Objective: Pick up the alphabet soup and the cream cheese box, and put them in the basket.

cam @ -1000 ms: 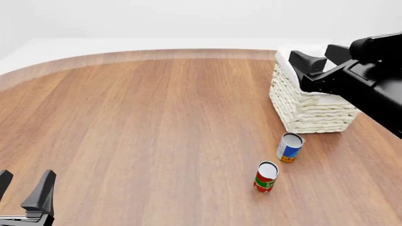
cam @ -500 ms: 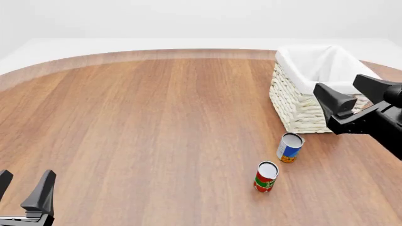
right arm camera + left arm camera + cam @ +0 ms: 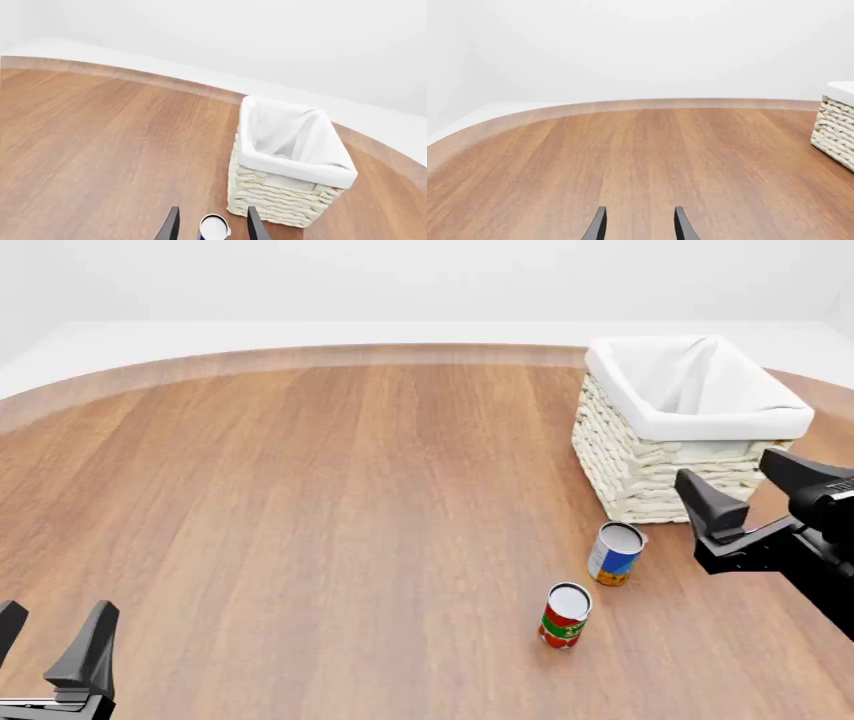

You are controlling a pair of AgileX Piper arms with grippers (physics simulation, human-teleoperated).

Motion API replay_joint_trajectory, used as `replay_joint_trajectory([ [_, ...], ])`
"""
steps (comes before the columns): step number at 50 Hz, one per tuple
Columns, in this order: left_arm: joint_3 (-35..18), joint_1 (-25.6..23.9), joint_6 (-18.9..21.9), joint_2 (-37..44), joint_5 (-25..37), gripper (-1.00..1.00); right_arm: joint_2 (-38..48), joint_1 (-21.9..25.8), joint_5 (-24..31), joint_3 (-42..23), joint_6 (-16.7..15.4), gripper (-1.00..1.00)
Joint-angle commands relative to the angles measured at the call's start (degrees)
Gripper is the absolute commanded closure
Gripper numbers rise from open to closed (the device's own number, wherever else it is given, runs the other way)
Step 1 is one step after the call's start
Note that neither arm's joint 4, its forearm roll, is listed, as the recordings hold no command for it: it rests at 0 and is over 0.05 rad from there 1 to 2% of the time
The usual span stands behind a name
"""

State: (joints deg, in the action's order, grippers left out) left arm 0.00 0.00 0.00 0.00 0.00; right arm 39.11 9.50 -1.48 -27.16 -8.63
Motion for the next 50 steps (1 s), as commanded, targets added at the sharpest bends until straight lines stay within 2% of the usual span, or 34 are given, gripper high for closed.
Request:
replay_joint_trajectory([
  [1,0.0,0.0,0.0,0.0,0.0,-1.0,2.6,-2.1,-4.6,3.8,-1.4,-1.0],
  [19,0.0,0.0,0.0,0.0,0.0,-1.0,13.0,-4.3,-15.9,7.9,0.0,-1.0],
  [36,0.0,0.0,0.0,0.0,0.0,-1.0,24.0,-6.2,-25.0,8.9,0.7,-1.0],
  [50,0.0,0.0,0.0,0.0,0.0,-1.0,29.6,-6.4,-26.8,8.2,1.1,-1.0],
])
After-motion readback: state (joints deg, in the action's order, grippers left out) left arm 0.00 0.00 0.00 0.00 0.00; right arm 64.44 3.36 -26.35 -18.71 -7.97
